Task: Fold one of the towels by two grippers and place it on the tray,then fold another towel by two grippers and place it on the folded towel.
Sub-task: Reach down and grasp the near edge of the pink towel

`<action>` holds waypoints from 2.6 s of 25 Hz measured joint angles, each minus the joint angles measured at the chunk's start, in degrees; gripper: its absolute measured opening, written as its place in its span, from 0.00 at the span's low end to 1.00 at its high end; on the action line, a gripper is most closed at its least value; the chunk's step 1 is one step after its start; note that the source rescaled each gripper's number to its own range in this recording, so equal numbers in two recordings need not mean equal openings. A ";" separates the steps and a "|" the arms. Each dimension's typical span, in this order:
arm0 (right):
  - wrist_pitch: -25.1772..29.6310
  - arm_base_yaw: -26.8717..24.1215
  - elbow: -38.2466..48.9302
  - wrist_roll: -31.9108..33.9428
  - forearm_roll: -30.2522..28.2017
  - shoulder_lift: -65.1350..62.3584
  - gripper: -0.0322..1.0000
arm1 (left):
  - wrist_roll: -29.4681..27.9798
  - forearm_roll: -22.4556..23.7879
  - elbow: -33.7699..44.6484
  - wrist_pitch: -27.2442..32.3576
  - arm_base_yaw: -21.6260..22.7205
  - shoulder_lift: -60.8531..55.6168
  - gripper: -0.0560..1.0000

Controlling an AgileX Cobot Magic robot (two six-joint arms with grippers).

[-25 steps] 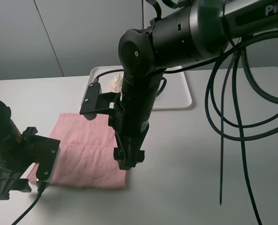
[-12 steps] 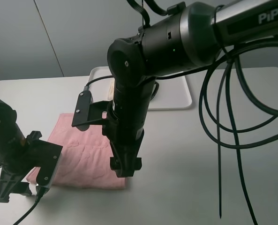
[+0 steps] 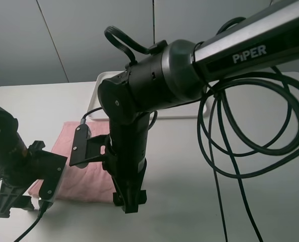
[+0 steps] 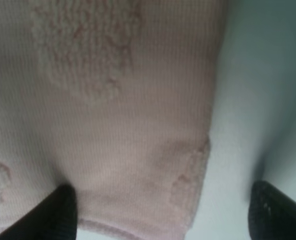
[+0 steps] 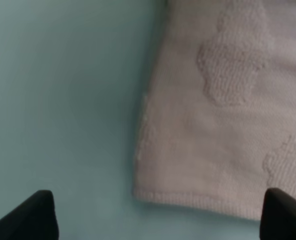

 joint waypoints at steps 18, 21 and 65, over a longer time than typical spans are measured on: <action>-1.13 0.42 0.00 6.49 -2.82 3.85 0.88 | 0.00 0.48 0.00 0.00 0.00 0.00 0.96; -1.13 0.54 0.00 6.57 -2.82 3.85 0.88 | 0.62 0.48 0.00 0.00 0.00 0.00 0.96; -2.21 2.71 -0.12 9.51 -4.08 6.06 0.75 | 1.05 0.59 0.00 0.11 0.00 0.00 0.96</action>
